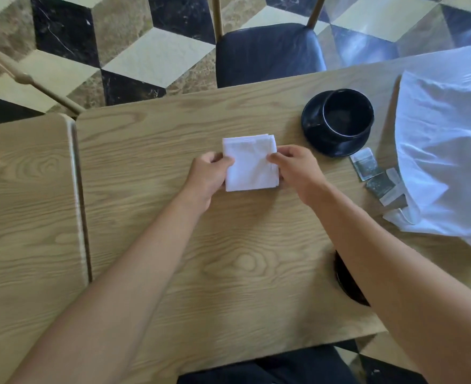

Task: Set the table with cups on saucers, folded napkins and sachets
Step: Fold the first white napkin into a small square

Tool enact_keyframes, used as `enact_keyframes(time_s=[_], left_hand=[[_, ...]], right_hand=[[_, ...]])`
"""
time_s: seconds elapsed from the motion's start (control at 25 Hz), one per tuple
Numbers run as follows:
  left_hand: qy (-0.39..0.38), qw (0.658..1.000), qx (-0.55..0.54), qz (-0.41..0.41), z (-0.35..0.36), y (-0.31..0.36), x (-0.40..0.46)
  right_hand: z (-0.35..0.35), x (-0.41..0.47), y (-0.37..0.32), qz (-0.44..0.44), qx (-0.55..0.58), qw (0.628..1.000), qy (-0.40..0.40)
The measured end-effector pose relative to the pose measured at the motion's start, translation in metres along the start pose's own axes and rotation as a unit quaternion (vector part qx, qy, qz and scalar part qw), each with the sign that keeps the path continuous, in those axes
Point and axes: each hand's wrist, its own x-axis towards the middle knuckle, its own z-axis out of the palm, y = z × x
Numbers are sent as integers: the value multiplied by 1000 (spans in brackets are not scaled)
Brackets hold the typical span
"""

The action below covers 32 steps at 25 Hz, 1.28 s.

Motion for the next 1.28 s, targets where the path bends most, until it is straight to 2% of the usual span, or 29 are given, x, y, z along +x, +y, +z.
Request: enact_keyframes(time_s=[0.12,0.2,0.28,0.44,0.52,0.6,0.64,0.68,0.76,0.88,0.96,1.16,1.28], left_hand=[[12,998,48,41,20,22,28],[40,986,139,77,30,27,35],[67,966,223,111,38,25,34],[99,944,259,180,44,11,35],[124,899,350,231,42,4,37],[167,808,505,255,37,-4,36],[169,777,552,251,34,-8,35],[157,764,578,239,32,-12,32],[126,767,592,212,27,-20,25],[99,797,566,185,20,-29,2],[84,803,563,176,17,-33,-20],[41,776,605,175,13,-42,-75],[8,759,622,193,28,-38,-101]], right_hand=[[-6,23,-8,-35,-33,993,109],[-1,27,-7,-86,-77,980,160],[9,28,-4,-135,-109,968,179],[22,33,1,-198,-186,946,177],[24,33,3,-213,-220,939,155],[24,30,10,-218,-270,929,129],[24,27,12,-217,-297,922,118],[23,23,15,-214,-319,917,110],[21,16,16,-204,-348,910,97],[17,-3,17,-194,-368,905,89],[13,-20,17,-180,-389,900,76],[-5,-82,28,-145,-469,871,8],[-23,-120,37,-112,-480,870,20]])
